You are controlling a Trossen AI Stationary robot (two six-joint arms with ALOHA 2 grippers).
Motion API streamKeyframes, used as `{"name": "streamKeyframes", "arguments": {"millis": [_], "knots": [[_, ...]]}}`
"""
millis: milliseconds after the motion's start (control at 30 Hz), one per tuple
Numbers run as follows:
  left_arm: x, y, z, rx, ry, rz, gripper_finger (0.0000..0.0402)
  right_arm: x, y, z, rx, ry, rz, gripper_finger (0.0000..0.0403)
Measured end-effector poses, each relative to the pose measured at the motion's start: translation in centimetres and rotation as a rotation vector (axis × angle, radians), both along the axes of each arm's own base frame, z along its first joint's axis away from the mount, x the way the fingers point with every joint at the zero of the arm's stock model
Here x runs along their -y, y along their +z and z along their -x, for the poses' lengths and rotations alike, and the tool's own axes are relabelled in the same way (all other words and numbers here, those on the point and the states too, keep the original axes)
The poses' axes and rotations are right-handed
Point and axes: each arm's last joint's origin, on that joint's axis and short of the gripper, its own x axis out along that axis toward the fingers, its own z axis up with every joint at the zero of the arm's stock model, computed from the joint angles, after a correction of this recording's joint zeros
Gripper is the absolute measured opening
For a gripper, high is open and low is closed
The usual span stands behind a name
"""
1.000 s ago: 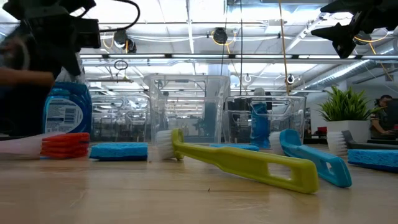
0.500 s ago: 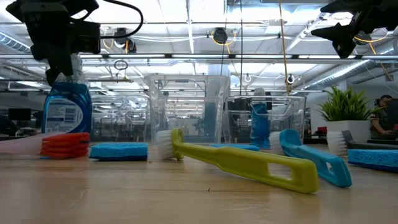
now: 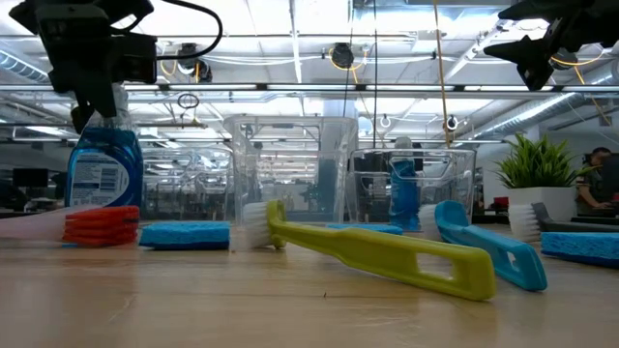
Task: Pick & Place Kitchen Sink Supplies
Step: Put the blue dishwashing liquid into the right transparent bin
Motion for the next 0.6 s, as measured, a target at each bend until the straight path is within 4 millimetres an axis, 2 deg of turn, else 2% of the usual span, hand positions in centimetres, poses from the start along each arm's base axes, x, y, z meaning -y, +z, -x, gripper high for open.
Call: {"name": "streamKeyframes", "arguments": {"millis": [600], "knots": [[-0.07, -0.02, 0.01, 0.01, -0.048, -0.063, 0.0395, 0.0, 0.0, 0.0, 0.0, 0.0, 0.0, 0.0228]]}}
